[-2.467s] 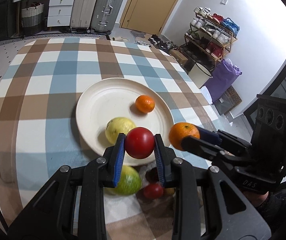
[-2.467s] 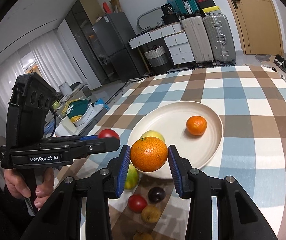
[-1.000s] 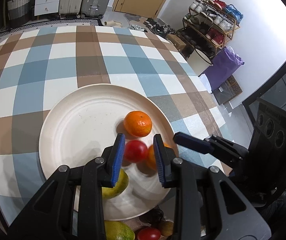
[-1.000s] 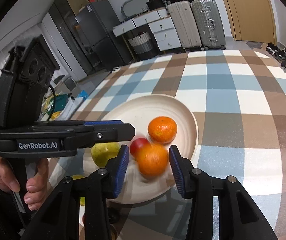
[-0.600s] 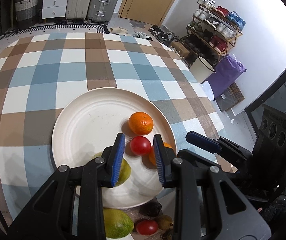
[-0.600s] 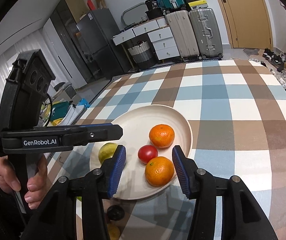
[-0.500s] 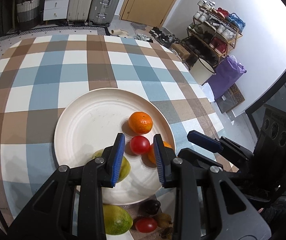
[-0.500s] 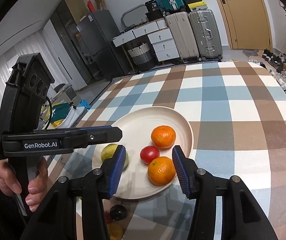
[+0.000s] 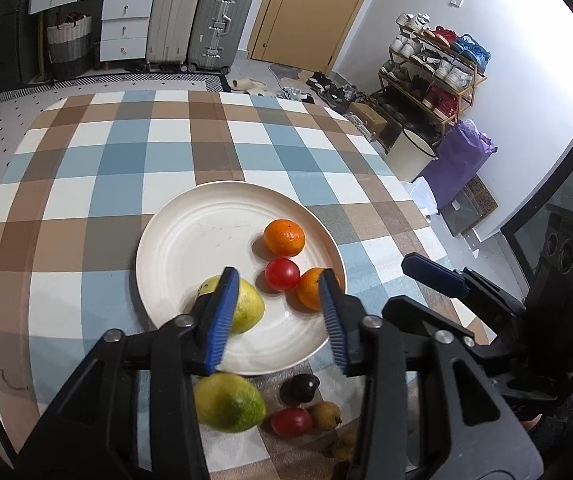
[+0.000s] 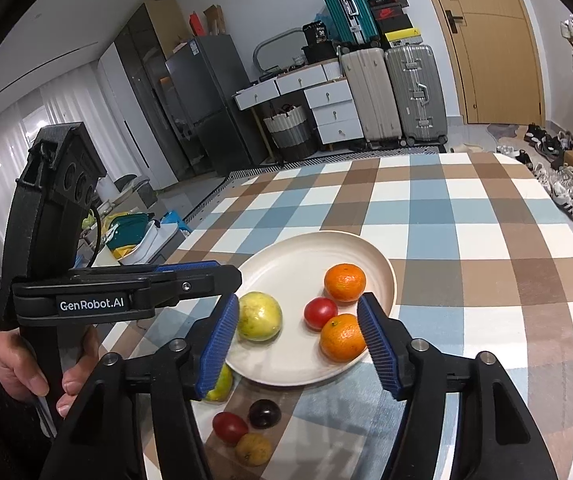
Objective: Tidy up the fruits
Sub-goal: 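Withdraw both open grippers from the plate toward the loose fruit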
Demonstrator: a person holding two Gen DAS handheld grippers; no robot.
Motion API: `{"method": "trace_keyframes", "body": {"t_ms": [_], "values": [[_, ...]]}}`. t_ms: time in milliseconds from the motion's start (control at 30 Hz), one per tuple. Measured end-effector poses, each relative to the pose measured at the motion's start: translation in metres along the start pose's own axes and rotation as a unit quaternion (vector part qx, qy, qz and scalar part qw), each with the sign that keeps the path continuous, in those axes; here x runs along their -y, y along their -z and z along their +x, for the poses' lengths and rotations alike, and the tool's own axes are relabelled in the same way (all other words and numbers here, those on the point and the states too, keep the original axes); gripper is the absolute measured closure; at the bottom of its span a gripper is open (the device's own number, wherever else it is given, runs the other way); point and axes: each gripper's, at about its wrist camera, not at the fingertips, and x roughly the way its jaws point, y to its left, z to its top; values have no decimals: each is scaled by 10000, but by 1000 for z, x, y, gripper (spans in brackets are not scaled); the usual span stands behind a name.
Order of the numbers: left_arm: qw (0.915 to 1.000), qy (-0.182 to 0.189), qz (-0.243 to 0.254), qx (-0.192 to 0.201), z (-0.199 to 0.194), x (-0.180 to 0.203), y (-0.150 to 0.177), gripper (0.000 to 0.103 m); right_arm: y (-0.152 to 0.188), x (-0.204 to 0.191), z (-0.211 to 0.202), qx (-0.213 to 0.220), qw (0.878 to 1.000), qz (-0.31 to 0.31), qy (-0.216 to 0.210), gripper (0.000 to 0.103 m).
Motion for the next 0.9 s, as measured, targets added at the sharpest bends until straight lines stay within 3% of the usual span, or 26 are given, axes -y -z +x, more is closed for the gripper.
{"method": "trace_keyframes", "body": {"t_ms": [133, 233, 267, 333, 433, 567, 633, 700, 900], "values": [[9999, -84, -30, 81, -9, 1, 9, 54, 3, -7, -8, 60, 10000, -59, -4, 36], [9989, -431, 31, 205, -19, 5, 15, 30, 5, -12, -15, 132, 9999, -60, -16, 27], [9982, -527, 8, 295, -24, 4, 17, 22, 6, -14, -18, 169, 9998, -54, -21, 19], [9972, -570, -19, 474, -35, 4, 21, 21, 7, -17, -23, 267, 9996, -51, -38, 14], [9962, -713, -15, 498, -43, 3, 26, 20, 10, -22, -31, 341, 9994, -93, -48, 13], [9950, -842, -86, 538, -52, 1, 35, 13, 12, -30, -39, 394, 9991, -134, -28, 3], [9943, -864, -104, 621, -59, 0, 41, 11, 14, -35, -44, 452, 9988, -180, -21, 2], [9921, -1017, -160, 714, -64, -2, 47, 1, 17, -39, -48, 468, 9986, -234, 36, 0], [9885, -1177, -353, 878, -78, -13, 63, 1, 25, -48, -53, 466, 9983, -336, 96, 0]]}}
